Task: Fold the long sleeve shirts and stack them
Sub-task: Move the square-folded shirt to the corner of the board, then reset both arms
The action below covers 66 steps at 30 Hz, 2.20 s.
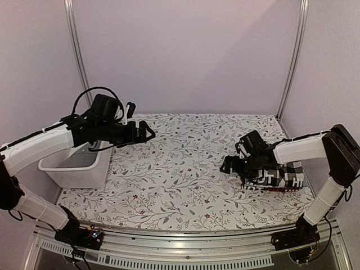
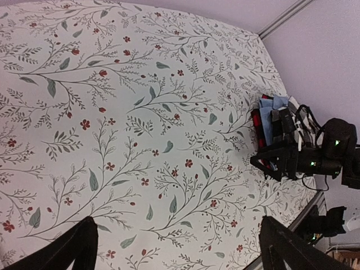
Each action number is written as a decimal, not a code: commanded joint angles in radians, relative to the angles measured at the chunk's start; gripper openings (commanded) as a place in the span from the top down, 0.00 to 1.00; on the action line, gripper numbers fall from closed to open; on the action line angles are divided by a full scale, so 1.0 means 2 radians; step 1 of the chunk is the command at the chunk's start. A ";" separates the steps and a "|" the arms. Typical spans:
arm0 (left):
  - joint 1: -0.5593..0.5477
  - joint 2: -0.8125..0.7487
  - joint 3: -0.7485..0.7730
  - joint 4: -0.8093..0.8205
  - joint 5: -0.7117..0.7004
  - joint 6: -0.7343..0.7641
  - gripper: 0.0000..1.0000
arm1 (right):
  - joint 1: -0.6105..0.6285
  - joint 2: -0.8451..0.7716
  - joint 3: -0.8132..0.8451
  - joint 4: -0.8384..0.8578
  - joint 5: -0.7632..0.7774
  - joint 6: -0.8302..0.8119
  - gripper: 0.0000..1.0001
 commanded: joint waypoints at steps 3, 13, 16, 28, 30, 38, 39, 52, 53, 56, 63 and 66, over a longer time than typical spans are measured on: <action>0.006 0.008 0.010 0.003 0.007 -0.002 0.00 | -0.019 -0.031 -0.045 -0.063 0.015 -0.001 0.01; 0.005 0.011 0.007 0.008 0.010 -0.003 0.00 | -0.018 -0.058 -0.032 -0.074 0.006 0.002 0.01; 0.005 0.010 0.007 0.007 0.005 0.000 0.00 | -0.011 -0.066 -0.006 -0.085 0.006 0.001 0.01; 0.006 0.000 0.010 0.009 -0.010 0.016 0.00 | 0.074 -0.084 0.143 -0.128 0.065 -0.008 0.01; 0.006 -0.006 0.010 0.009 -0.015 0.020 0.00 | 0.082 -0.091 0.160 -0.128 0.081 -0.013 0.01; 0.007 -0.032 0.009 0.009 -0.043 0.047 0.00 | 0.087 -0.164 0.160 -0.087 0.117 -0.027 0.01; 0.007 -0.036 0.008 0.009 -0.046 0.050 0.00 | 0.087 -0.174 0.154 -0.078 0.123 -0.030 0.01; 0.010 -0.068 -0.011 0.030 -0.065 0.061 0.00 | 0.087 -0.293 0.083 -0.006 0.187 -0.053 0.01; 0.010 -0.068 -0.011 0.030 -0.065 0.060 0.00 | 0.087 -0.295 0.082 -0.006 0.190 -0.054 0.01; 0.010 -0.069 -0.012 0.030 -0.066 0.059 0.00 | 0.087 -0.301 0.076 -0.006 0.201 -0.055 0.01; 0.010 -0.073 -0.014 0.026 -0.069 0.058 0.00 | 0.087 -0.310 0.059 0.009 0.201 -0.053 0.01; 0.010 -0.075 -0.015 0.025 -0.069 0.057 0.00 | 0.087 -0.313 0.054 0.015 0.199 -0.053 0.01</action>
